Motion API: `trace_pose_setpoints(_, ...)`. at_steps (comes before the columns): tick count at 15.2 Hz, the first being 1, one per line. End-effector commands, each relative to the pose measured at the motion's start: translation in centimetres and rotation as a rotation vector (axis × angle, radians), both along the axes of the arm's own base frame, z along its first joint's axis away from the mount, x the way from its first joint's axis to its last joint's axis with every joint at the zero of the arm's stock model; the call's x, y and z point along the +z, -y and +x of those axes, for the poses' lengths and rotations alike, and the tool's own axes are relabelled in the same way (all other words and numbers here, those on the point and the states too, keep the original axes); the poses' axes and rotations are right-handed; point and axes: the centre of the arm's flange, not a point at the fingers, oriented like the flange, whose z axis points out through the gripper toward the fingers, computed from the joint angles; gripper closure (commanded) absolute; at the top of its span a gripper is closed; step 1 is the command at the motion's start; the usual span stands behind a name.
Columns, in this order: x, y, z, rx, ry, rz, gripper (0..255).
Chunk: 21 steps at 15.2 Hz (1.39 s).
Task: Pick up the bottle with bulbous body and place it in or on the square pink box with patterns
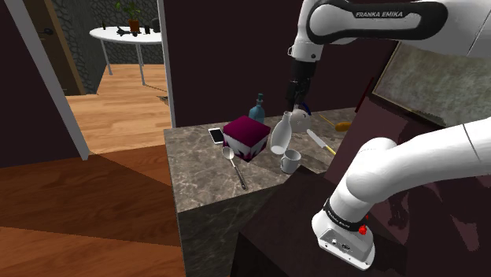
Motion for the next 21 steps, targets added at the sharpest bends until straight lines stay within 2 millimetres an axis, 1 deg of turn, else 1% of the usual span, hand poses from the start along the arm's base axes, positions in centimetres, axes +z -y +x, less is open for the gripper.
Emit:
trace_pose_setpoints(1, -1.2, 2.1, 0.8, 0.004, 0.009, -0.006, 0)
trace_pose_setpoints(11, -7.7, 12.0, 5.2, 0.022, 0.048, -0.031, 0)
trace_pose_setpoints(21, -13.8, 22.0, 10.0, 0.039, 0.086, -0.057, 0)
